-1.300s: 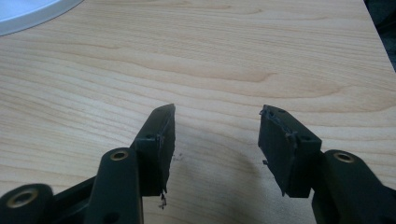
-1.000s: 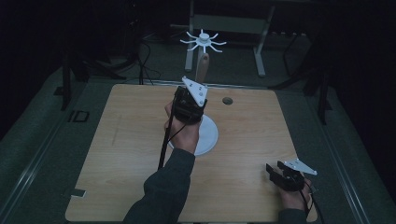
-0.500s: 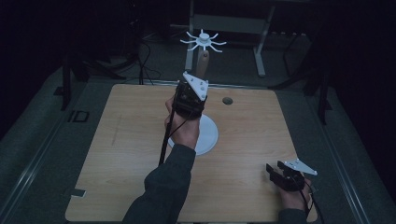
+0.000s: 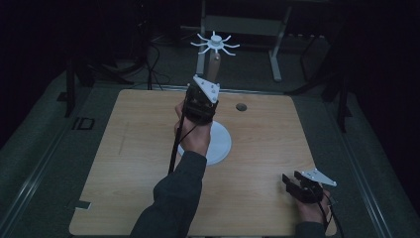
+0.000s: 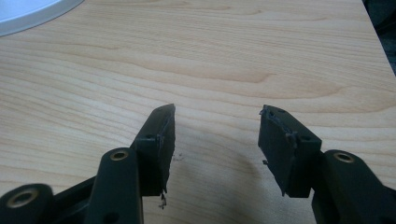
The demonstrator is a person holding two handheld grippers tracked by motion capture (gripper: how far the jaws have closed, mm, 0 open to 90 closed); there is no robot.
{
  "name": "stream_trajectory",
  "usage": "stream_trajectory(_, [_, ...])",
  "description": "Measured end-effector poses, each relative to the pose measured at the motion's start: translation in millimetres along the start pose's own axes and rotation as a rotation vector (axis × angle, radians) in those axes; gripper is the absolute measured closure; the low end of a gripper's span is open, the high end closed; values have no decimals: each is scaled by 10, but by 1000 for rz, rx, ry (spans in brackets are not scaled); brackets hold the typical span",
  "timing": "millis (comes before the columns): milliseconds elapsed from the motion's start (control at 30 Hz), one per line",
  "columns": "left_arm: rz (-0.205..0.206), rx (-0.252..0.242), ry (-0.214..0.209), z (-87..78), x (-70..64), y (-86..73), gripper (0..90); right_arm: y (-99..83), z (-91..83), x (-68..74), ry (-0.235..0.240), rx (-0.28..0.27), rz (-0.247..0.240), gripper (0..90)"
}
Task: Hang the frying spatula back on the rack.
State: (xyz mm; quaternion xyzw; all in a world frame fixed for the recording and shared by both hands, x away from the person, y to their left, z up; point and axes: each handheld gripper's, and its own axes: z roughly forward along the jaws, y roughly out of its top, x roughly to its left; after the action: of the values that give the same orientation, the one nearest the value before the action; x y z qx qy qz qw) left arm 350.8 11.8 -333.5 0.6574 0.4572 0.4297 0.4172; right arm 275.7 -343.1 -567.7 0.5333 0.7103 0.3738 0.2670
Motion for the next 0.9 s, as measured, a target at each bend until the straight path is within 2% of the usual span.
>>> stream_trajectory(100, [1,-4,-31,3,6,-8,740,0,1,-1,1,0,0,457])
stream_trajectory(200, [13,-1,-35,2,3,-15,701,0,2,0,1,0,-2,456])
stream_trajectory(367, [11,-37,-103,-45,-3,-31,620,0,1,1,0,1,-2,455])
stream_trajectory(400, [11,-37,-103,-45,-3,-31,601,0,1,1,0,1,-2,455])
stream_trajectory(433, [17,-59,-144,-101,-23,-49,564,1,3,1,0,2,-4,451])
stream_trajectory(467, [18,-61,-158,-119,-28,-57,545,1,3,1,-1,3,-3,449])
stream_trajectory(567, [26,-73,-182,-167,-43,-88,501,1,3,1,-2,2,-4,446])
stream_trajectory(733, [38,-71,-231,-198,-28,-158,493,1,3,1,-4,2,-4,442])
stream_trajectory(800, [38,-71,-231,-198,-28,-158,494,1,3,1,-4,2,-4,442])
stream_trajectory(833, [40,-74,-258,-205,-9,-201,501,1,3,1,-4,2,-4,440])
stream_trajectory(900, [40,-69,-285,-206,4,-245,502,1,3,1,-4,3,-2,438])
